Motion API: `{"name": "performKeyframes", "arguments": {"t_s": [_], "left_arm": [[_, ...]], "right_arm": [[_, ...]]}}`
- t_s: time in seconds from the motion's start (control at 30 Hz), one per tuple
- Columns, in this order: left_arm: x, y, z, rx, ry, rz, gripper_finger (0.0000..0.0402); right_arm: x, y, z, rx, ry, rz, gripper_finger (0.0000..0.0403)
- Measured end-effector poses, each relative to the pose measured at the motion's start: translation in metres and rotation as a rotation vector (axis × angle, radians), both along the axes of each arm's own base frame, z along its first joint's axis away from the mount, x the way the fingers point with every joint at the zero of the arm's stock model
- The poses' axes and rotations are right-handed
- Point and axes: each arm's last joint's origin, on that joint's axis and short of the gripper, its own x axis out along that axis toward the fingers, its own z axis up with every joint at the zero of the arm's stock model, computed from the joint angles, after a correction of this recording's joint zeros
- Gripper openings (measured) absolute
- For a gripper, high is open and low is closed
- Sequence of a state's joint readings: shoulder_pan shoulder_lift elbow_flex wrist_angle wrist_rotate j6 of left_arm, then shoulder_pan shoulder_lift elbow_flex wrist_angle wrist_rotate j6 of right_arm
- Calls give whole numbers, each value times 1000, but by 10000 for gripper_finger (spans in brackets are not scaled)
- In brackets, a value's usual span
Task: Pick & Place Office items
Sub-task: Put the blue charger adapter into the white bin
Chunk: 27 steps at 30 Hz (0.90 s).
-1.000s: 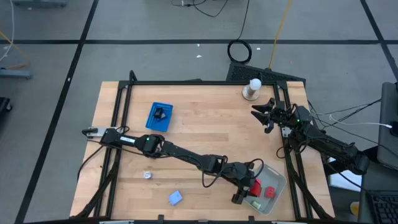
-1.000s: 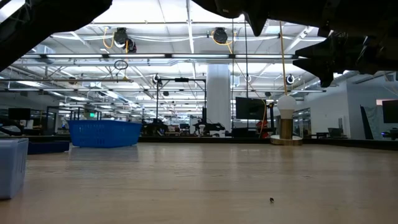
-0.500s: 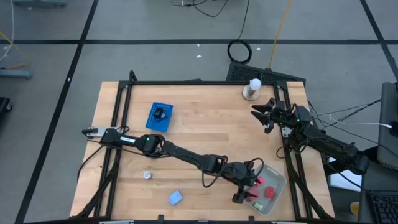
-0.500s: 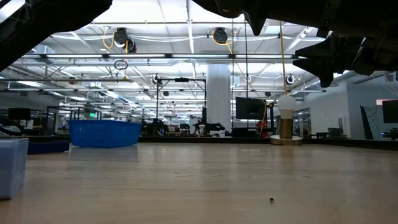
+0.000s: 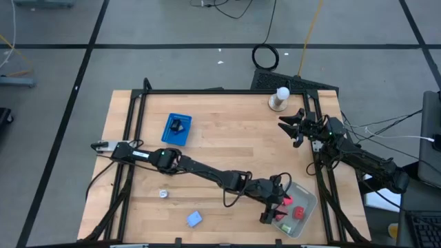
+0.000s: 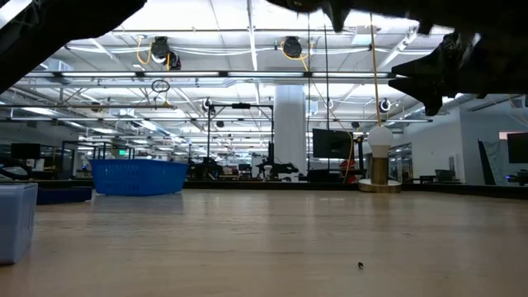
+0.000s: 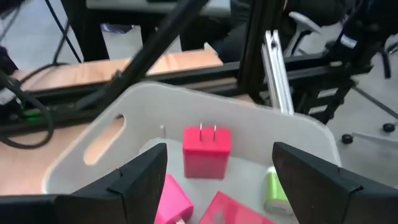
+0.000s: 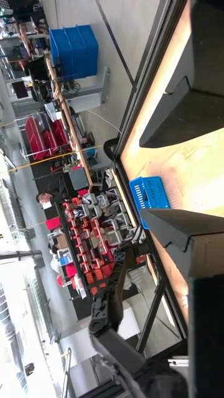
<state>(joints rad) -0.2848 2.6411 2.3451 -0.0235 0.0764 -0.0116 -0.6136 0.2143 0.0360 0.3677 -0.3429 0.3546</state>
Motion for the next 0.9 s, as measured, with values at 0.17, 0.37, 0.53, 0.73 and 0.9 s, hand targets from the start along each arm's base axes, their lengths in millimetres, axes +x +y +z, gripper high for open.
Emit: {"name": "performKeyframes", "arguments": {"t_s": [0.17, 0.37, 0.53, 0.73, 0.9], "left_arm": [[-8, 6, 38, 4, -21, 4, 287], [-16, 23, 60, 22, 46, 28, 274], [-27, 33, 84, 34, 93, 39, 278], [-39, 36, 106, 35, 108, 39, 289], [-41, 39, 118, 23, 78, 43, 284]], "right_arm": [[0, 0, 0, 1, 2, 0, 160], [0, 0, 0, 0, 0, 0, 160], [0, 0, 0, 0, 0, 0, 160], [0, 0, 0, 0, 0, 0, 160], [0, 0, 0, 0, -1, 0, 160]]}}
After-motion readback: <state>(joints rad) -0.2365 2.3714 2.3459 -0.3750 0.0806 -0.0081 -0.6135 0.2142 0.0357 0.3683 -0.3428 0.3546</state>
